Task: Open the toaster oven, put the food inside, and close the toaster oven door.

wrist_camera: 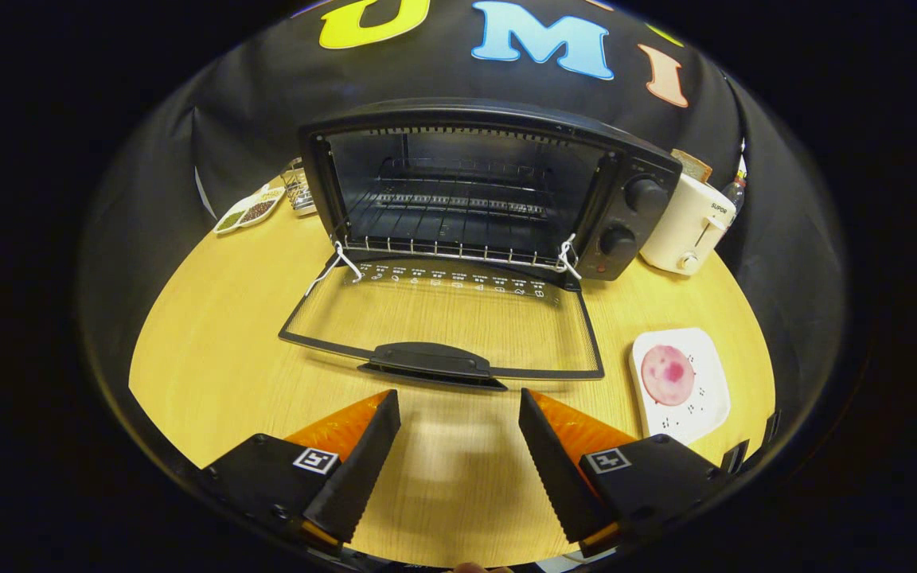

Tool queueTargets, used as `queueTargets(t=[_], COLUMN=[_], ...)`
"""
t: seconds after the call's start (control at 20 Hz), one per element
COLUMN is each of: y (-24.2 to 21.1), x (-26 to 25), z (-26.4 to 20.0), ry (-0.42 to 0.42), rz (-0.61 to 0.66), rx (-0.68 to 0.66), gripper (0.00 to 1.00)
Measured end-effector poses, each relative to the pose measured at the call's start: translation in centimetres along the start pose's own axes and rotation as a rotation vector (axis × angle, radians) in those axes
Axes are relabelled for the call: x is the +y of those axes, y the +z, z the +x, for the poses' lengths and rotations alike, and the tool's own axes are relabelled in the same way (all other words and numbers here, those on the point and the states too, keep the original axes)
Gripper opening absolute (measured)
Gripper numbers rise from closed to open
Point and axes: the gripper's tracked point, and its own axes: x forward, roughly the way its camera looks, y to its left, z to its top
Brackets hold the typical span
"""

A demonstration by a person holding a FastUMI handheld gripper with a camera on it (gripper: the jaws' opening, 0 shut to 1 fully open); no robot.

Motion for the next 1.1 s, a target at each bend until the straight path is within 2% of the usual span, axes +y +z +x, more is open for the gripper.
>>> queueTargets(t=[0.65, 0.95, 1.1], y=[-1.1, -1.0, -1.3], x=[-9.0, -14.5, -17.7], z=[-8.1, -8.1, -7.4], ry=[-0.03, 0.031, 0.073], rz=[-0.015, -0.002, -0.036], rx=[-0.023, 0.005, 0.042], gripper=[0.97, 0.97, 0.97])
